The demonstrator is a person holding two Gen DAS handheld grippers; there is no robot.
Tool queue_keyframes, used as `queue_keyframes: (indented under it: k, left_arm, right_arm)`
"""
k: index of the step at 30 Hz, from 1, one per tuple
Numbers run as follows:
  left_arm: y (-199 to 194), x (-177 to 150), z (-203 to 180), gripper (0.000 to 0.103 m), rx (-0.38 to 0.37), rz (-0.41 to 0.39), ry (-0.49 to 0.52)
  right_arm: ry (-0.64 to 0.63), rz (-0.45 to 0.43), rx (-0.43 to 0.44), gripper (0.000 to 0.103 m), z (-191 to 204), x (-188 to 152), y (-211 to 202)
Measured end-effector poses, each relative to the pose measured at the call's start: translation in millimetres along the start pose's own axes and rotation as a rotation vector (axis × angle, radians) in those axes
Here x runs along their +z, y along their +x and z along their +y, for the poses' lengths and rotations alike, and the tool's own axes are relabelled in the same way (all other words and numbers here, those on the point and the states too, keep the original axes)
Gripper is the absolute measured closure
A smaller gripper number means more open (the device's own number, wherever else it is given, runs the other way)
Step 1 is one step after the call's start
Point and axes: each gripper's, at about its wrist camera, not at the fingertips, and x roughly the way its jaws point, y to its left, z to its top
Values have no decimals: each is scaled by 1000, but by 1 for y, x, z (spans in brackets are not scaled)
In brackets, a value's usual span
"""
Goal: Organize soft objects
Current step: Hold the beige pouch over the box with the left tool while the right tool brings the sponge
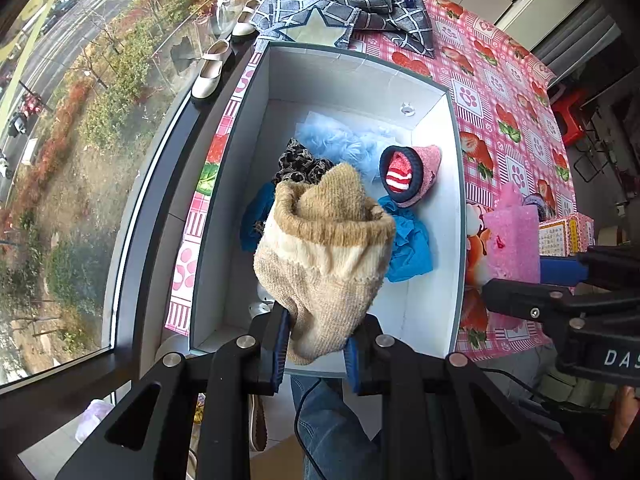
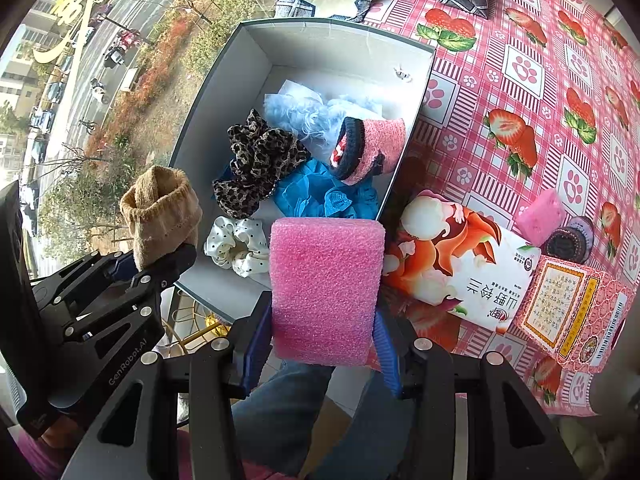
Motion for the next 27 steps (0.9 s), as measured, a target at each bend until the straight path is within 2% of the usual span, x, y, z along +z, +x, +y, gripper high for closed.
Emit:
queue_keyframes:
  k: [27]
  left_arm:
    - [7,5,1,78,2,18,3]
  right_arm:
    - [12,-8,-2,55,0,4,-2]
